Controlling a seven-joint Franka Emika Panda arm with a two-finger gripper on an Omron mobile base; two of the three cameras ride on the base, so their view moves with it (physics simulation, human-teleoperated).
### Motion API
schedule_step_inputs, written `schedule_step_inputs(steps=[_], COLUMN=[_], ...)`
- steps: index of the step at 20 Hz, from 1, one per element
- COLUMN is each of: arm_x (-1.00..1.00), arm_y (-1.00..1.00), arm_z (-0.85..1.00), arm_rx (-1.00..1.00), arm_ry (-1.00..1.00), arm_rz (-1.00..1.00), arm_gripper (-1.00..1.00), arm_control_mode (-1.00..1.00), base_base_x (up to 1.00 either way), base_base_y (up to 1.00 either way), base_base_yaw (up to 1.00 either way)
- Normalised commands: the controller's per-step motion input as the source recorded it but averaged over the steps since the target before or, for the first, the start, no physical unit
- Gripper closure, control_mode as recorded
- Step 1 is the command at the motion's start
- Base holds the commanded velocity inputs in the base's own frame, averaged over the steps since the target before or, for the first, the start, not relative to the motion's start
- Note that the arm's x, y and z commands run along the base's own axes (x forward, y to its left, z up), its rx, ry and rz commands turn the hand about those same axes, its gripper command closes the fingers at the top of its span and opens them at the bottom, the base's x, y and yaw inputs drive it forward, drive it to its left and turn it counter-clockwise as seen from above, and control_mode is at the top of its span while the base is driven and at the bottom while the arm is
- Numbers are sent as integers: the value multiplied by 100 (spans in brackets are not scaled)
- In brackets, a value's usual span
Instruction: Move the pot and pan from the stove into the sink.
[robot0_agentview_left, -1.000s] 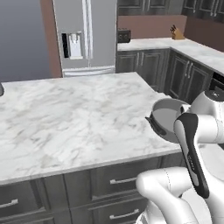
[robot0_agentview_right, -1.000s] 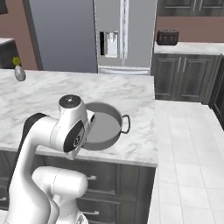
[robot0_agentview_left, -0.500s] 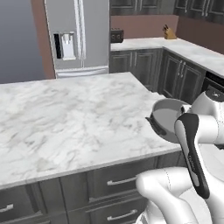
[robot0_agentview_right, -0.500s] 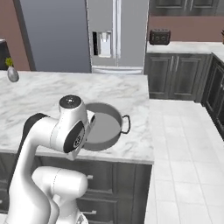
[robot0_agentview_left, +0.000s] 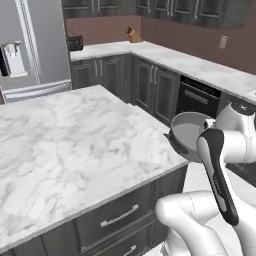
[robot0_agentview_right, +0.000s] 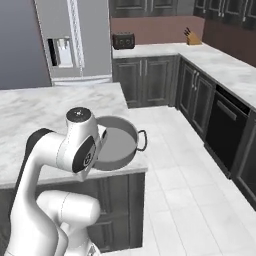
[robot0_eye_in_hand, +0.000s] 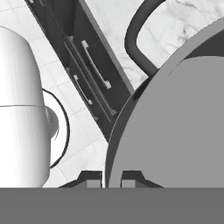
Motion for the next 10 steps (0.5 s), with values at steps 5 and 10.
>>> schedule_step_inputs(steps=[5,10], arm_x=[0,0], arm_y=[0,0], arm_z=[0,0], arm_rx=[0,0], arm_ry=[0,0], arm_rz=[0,0], arm_gripper=[100,100], arm_control_mode=[100,100], base_base_x=[0,1], base_base_y=[0,0], base_base_yaw=[-50,-50])
